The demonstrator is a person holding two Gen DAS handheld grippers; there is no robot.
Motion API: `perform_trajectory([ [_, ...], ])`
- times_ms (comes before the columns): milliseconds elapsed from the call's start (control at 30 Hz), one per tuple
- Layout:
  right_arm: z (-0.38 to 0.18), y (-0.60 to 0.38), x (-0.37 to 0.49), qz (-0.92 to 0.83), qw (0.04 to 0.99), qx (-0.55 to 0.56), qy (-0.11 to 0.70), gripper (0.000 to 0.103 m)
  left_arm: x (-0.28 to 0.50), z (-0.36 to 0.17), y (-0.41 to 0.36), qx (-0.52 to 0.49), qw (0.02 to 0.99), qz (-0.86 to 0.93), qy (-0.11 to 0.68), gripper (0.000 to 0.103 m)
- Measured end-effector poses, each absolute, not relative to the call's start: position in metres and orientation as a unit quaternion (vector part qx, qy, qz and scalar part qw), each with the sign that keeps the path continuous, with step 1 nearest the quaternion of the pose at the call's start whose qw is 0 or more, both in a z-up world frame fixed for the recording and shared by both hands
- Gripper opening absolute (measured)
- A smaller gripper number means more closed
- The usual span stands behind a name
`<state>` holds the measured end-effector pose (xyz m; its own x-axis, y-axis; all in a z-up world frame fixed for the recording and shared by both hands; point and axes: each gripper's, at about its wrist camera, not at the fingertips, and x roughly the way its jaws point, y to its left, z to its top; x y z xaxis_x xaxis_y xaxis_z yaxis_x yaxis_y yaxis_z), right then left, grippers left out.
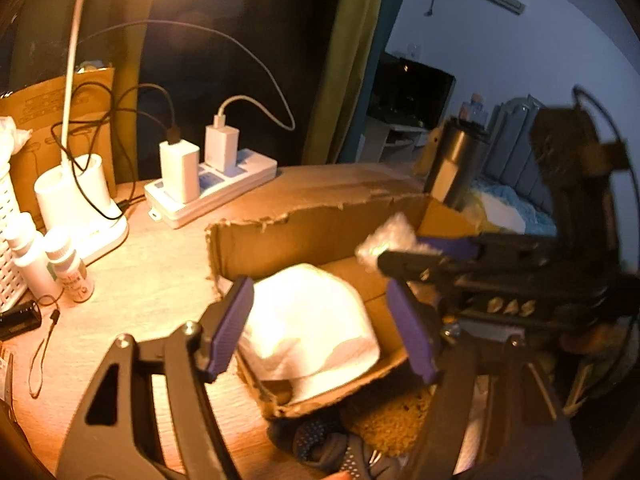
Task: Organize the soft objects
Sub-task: 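Carry the towel and bubble-wrap bundle with both tools into the cardboard box, then open both tools releasing the towel and bubble wrap inside the box, then move both tools back toward the white cloth and gray socks on the table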
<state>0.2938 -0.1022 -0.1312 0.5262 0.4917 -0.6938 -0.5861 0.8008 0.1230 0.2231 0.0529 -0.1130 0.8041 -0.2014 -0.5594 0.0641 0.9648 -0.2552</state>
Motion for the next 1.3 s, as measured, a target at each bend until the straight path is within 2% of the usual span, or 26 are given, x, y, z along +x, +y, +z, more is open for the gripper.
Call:
perform_trajectory([
  [67,-0.136,-0.096,0.295,0.31,0.869,-0.063,0.381,0.047,0.222,-0.111,0.057,-0.122,0.943,-0.071,0.303,0.071],
  [133,-0.14,-0.092,0.296,0.305,0.869,-0.065,0.384,0.057,0.222,-0.112,0.06,-0.126,0.942,-0.068,0.304,0.071],
  [233,-0.144,-0.09,0.298,0.296,0.87,-0.064,0.389,0.063,0.221,-0.11,0.061,-0.128,0.943,-0.066,0.301,0.071],
  [833,-0.126,-0.111,0.271,0.29,0.881,-0.056,0.37,0.063,0.214,-0.101,0.069,-0.132,0.946,-0.037,0.295,0.071],
  [1300,-0.112,-0.135,0.223,0.29,0.89,-0.048,0.348,0.063,0.174,-0.086,0.056,-0.131,0.95,-0.051,0.277,0.071],
])
